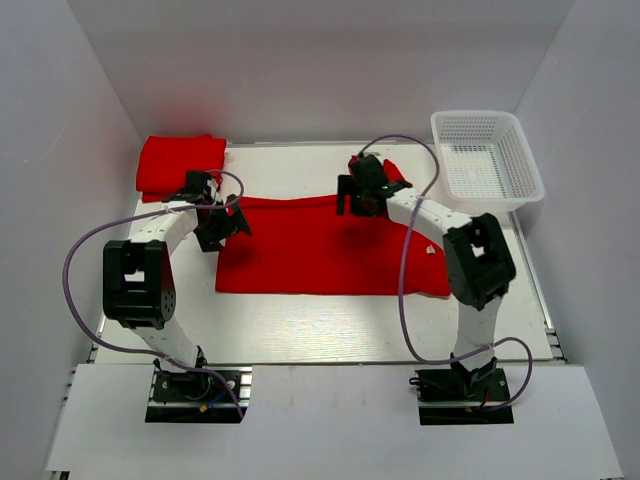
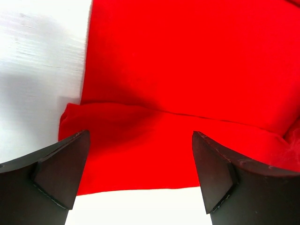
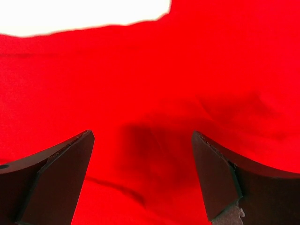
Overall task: Fold and stack the t-shirts
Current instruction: Fold the flattened tshirt in 1/3 of the way
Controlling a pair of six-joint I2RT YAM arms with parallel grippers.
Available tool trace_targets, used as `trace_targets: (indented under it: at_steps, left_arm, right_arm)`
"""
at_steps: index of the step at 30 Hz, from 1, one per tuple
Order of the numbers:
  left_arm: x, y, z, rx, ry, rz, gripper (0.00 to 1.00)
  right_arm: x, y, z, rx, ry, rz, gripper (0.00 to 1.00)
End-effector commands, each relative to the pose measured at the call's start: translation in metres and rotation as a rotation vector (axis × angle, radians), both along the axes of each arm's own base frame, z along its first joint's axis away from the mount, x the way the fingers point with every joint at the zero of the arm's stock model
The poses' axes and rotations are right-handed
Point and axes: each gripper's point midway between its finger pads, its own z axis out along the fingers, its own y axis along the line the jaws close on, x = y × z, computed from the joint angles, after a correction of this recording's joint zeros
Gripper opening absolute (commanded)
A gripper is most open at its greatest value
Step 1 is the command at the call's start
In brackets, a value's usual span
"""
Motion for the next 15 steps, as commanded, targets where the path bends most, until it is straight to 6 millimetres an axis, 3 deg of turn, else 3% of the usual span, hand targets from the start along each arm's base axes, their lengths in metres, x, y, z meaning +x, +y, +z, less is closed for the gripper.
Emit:
trace_targets:
  at_steps: [1,2,7,12,13,15]
  left_arm:
    - [0.003,-0.010,0.003,-0.040,-0.015,-0.028,1.00]
    - [0.004,-0.012,0.002,-0.052,-0.022,-0.025,1.00]
    - [-0.010,-0.019,-0.014,-0.097,-0.003,-0.027,1.00]
    - [-0.051,-0.028,-0.041,-0.161,0.100,-0.038,1.00]
    - [-0.059,-0.028,-0.046,-0.161,0.122,-0.037,1.00]
    - [-0.072,-0.027,-0.047,-0.160,0.137,-0.035,1.00]
  right_arm:
    - [-0.029,-0.033,-0.003,0.024,0.051,-0.024,0.90]
    - [-0.032,-0.040,0.015,0.048,0.020,-0.038,0.90]
    - [-0.076,-0.079,-0.021,-0.001,0.114,-0.081,0.90]
    - [-0.128,-0.098,-0.054,-0.001,0.256,-0.071,0.90]
    - [-0.127,-0.095,-0.047,0.019,0.245,-0.069,0.90]
    - [-0.151,-0.101,-0.063,0.013,0.301,-0.061,0.90]
